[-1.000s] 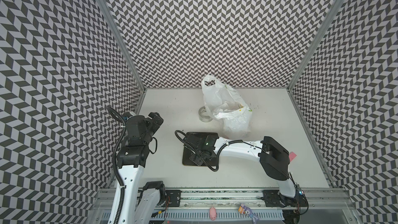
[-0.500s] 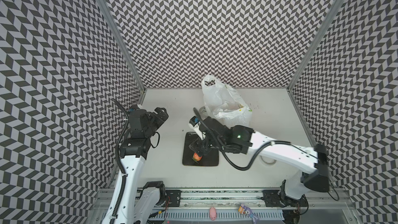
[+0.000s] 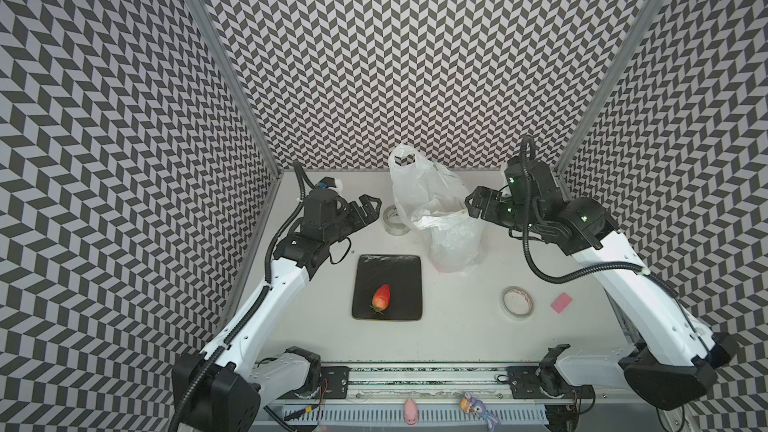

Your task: Take the fake fruits out of the plastic bag

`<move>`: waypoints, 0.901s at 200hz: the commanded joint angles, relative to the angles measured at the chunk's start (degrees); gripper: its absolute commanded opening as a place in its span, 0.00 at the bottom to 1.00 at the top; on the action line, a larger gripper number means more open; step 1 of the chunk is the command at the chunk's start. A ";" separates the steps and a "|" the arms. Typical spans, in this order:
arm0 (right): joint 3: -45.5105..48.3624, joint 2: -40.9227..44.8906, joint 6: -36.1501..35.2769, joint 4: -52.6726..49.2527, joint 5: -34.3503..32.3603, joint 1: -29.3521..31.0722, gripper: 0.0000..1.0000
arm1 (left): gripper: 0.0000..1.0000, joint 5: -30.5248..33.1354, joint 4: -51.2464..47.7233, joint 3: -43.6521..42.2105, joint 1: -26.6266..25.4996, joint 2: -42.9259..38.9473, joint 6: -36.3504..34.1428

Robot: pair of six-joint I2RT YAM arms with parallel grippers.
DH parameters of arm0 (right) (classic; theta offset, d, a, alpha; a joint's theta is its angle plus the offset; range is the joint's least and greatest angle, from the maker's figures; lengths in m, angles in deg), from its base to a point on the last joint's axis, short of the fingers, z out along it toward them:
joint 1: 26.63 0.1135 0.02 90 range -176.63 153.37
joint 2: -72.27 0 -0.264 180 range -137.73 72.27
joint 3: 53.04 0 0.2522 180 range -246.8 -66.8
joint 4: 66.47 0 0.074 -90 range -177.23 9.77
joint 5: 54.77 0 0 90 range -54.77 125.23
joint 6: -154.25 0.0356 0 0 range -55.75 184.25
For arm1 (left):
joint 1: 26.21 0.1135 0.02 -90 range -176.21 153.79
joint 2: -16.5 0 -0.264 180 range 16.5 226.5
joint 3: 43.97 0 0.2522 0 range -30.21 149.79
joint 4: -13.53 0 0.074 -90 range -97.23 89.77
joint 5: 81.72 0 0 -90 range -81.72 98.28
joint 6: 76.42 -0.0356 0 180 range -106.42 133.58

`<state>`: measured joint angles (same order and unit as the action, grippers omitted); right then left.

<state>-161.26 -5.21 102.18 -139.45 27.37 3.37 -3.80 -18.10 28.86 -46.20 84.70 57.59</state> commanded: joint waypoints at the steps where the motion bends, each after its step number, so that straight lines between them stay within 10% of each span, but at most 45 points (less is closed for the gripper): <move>1: -2.50 -4.49 -7.35 3.48 1.70 -5.21 0.92 | 1.00 -5.44 4.85 2.07 -2.26 3.37 3.15; 83: -10.72 -23.89 -23.62 10.37 13.22 -8.20 0.95 | 1.00 -15.45 16.03 -0.37 -3.52 11.93 9.18; 123: -10.31 -28.05 -22.67 10.49 8.59 -9.05 0.60 | 0.99 -18.55 18.03 2.16 -4.00 18.09 7.81; 157: -10.00 -27.63 -22.07 12.88 6.02 -11.15 0.09 | 0.60 -17.96 22.07 2.74 -5.82 20.92 6.21; 180: -10.23 -25.94 -21.80 16.85 4.60 -12.94 0.00 | 0.25 -18.42 24.11 5.64 -8.01 24.52 6.41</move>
<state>-170.74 -33.51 80.26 -129.33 34.91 -7.73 -21.02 0.61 30.24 -52.01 106.49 64.34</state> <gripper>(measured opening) 0.048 0.390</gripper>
